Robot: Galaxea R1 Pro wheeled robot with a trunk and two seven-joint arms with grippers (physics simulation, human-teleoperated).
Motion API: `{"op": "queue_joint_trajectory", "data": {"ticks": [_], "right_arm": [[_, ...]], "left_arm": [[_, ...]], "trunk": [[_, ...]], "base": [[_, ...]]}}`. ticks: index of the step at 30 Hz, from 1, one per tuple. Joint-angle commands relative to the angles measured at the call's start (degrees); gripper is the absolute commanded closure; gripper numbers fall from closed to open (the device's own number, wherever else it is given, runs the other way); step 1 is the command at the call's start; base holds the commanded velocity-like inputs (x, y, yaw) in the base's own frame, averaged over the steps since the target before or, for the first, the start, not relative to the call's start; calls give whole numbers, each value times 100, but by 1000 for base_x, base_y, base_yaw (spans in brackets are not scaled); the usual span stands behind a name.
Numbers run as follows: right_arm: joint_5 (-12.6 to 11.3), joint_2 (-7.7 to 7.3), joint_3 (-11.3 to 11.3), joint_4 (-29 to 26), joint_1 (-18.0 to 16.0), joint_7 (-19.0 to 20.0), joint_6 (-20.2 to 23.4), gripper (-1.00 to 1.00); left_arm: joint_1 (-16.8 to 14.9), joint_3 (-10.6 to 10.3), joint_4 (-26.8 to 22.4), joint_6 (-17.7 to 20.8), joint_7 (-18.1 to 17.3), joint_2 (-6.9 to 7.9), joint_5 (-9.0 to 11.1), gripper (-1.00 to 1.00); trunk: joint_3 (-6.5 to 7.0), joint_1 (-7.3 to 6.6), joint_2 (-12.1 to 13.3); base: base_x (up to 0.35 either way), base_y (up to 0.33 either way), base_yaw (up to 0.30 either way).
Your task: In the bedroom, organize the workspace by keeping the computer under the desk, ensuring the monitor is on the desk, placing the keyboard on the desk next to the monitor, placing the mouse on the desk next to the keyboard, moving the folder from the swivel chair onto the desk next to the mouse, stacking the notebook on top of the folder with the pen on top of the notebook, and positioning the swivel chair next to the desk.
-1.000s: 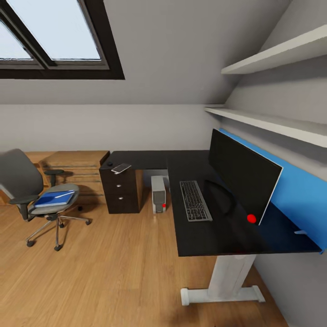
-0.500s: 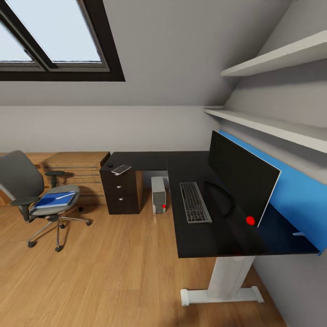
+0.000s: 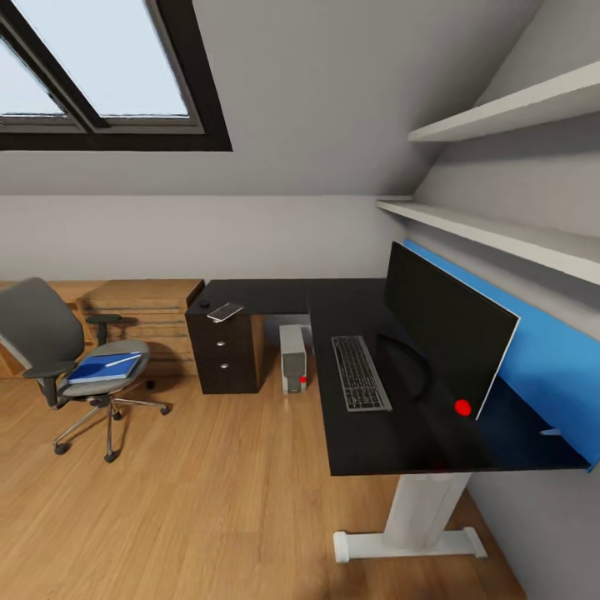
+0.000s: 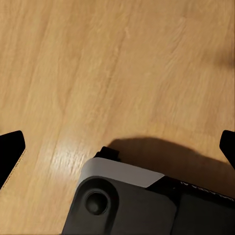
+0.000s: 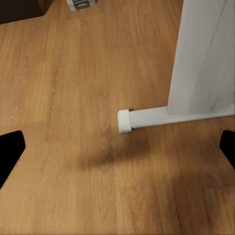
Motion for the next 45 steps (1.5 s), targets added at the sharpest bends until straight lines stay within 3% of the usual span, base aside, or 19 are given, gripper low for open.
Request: {"op": "queue_joint_trajectory", "data": {"ticks": [1,8,25,42,45], "right_arm": [[-64,13,20,4,-3,23,-21,-100],[-94,134,-11,130,-10,-95,-15,-100],[-111,154,-21,146,-11,-100,-29,-100],[-97,228,-13,152,-5,-100,-328,-100],[-95,229,-13,154,-4,-100,-332,-100]], "left_arm": [[-3,-48,5,-57,39,10,50,-100],[-3,-46,37,-122,38,9,32,-100],[-3,-38,45,-127,37,6,63,-100],[-3,-38,48,-142,37,2,45,-100],[-3,-39,92,-473,37,3,48,-100]], "trunk": [[-6,2,-5],[-38,2,-5],[-114,2,-5],[-118,2,-5],[-118,2,-5]], "base": [[80,214,135],[109,294,242],[164,276,218],[321,22,9],[333,25,0]]}}
